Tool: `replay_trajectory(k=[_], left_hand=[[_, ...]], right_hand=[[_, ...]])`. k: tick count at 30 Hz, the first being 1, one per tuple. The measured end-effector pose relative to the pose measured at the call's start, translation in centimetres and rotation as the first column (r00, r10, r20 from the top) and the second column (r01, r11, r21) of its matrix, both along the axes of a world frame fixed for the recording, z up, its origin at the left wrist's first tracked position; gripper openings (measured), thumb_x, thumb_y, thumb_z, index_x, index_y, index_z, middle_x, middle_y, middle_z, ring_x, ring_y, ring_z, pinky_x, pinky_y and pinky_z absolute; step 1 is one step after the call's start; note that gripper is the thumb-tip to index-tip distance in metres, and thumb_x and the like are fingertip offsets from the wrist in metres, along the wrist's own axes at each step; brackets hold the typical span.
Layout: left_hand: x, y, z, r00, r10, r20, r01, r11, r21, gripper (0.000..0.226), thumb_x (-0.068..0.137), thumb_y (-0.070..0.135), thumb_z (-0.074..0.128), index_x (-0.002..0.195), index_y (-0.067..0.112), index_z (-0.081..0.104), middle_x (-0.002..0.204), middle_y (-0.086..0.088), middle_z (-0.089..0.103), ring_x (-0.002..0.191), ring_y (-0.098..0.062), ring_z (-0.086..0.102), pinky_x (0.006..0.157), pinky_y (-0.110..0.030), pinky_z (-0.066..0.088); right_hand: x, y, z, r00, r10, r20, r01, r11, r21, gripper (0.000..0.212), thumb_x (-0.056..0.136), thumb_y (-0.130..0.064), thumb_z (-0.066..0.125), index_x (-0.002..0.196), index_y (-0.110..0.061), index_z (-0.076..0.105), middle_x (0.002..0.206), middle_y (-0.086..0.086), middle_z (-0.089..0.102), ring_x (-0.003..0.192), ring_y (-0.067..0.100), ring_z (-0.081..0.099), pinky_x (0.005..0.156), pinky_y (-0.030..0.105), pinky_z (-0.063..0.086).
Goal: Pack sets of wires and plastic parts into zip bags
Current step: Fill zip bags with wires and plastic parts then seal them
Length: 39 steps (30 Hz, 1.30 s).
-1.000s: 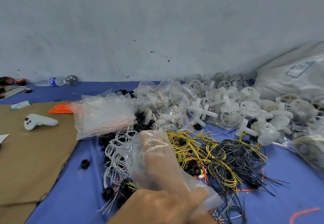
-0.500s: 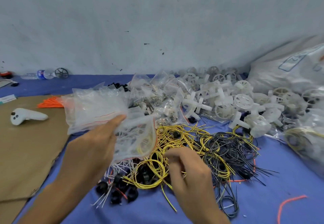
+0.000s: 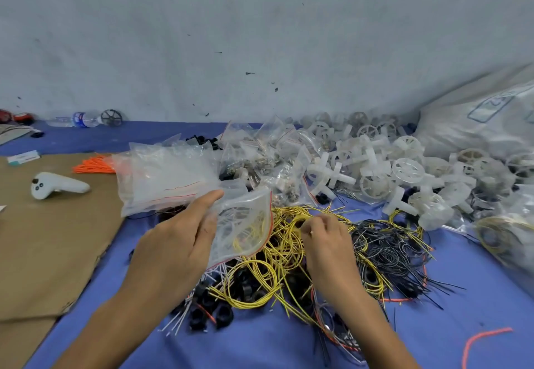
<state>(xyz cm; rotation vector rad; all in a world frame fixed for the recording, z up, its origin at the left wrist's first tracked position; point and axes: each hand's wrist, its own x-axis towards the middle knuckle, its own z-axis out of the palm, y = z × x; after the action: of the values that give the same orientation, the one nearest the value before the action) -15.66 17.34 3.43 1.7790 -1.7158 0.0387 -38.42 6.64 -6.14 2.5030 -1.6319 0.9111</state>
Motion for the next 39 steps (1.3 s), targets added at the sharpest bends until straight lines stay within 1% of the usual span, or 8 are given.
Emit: replay_trajectory(k=[5,14,23,26,30,34,36,39], left_hand=[[-0.9,-0.1,-0.5,0.999,-0.035,-0.004,0.035,0.999,0.017,0.044,0.1,0.056,0.028,0.14,0.045,0.043,0.071,0.04,0.053,0.051,0.001,0.044,0.05,-0.021,0.029],[-2.2,-0.5,-0.2,0.999,-0.053,0.001,0.053,0.996,0.071,0.048,0.097,0.056,0.026,0.142,0.044,0.041,0.071,0.043,0.051,0.049,0.002,0.046,0.048,-0.021,0.028],[-4.2,-1.2,-2.0,0.996,-0.088,-0.011,0.089,0.988,0.124,0.058,0.095,0.062,0.009,0.146,0.045,0.03,0.08,0.008,0.062,0.084,-0.022,0.062,0.067,-0.036,0.04],[-5.3,-0.9,-2.6,0.986,-0.098,0.132,0.089,0.993,0.072,0.055,0.098,0.058,0.01,0.146,0.044,0.034,0.099,0.004,0.072,0.087,-0.025,0.069,0.067,-0.037,0.051],[-6.6,0.4,-2.2,0.915,-0.188,0.356,0.174,0.982,0.071,0.038,0.095,0.045,0.035,0.125,0.035,0.056,0.058,0.012,0.062,0.044,-0.015,0.059,0.033,-0.025,0.034],[-5.5,1.5,-1.8,0.934,-0.241,0.264,0.226,0.97,0.087,0.043,0.096,0.049,0.03,0.136,0.038,0.041,0.058,0.008,0.063,0.05,-0.016,0.06,0.04,-0.025,0.035],[-5.0,1.7,-1.7,0.96,-0.21,0.184,0.188,0.973,0.131,0.051,0.095,0.055,0.017,0.146,0.051,0.014,0.088,0.003,0.072,0.079,-0.024,0.067,0.059,-0.035,0.048],[-5.0,1.8,-1.1,0.959,-0.232,0.161,0.183,0.946,0.269,0.053,0.099,0.049,0.02,0.145,0.062,-0.001,0.119,0.002,0.067,0.107,-0.023,0.06,0.084,-0.037,0.046]], right_hand=[[-2.8,-0.2,2.1,0.776,-0.082,0.625,-0.014,0.989,0.147,0.004,0.101,-0.026,0.05,0.101,-0.03,0.051,0.096,-0.008,0.06,0.084,0.002,0.054,0.071,0.018,0.042],[-4.5,-0.5,6.4,-0.18,-0.271,0.945,-0.455,0.875,0.164,0.01,0.102,-0.015,0.049,0.096,-0.021,0.054,0.104,-0.001,0.072,0.087,0.014,0.07,0.063,0.027,0.053],[-0.4,7.3,5.5,0.213,-0.348,0.913,-0.806,0.465,0.366,0.011,0.078,-0.011,0.072,0.087,-0.01,0.066,0.088,0.019,0.069,0.067,0.027,0.065,0.053,0.03,0.054],[2.0,8.2,4.3,0.416,-0.272,0.868,-0.706,0.504,0.497,0.016,0.088,-0.004,0.061,0.1,-0.012,0.064,0.075,0.012,0.068,0.054,0.024,0.061,0.046,0.028,0.051],[4.0,7.5,5.1,0.638,-0.108,0.763,-0.572,0.597,0.562,0.03,0.074,0.002,0.04,0.061,-0.018,0.058,0.055,0.005,0.058,0.046,0.017,0.056,0.043,0.027,0.044],[5.2,5.7,6.3,0.314,-0.346,0.884,-0.748,0.483,0.455,0.021,0.085,0.006,0.046,0.094,0.0,0.064,0.061,0.01,0.054,0.048,0.017,0.05,0.044,0.024,0.041],[6.2,5.0,6.2,0.114,-0.483,0.868,-0.836,0.426,0.347,0.027,0.092,0.004,0.049,0.115,0.011,0.059,0.092,0.022,0.066,0.079,0.027,0.063,0.07,0.033,0.053],[7.5,5.7,6.0,0.139,-0.578,0.804,-0.856,0.338,0.391,0.034,0.102,-0.003,0.036,0.131,0.004,0.053,0.099,0.017,0.068,0.084,0.023,0.068,0.076,0.028,0.057]])
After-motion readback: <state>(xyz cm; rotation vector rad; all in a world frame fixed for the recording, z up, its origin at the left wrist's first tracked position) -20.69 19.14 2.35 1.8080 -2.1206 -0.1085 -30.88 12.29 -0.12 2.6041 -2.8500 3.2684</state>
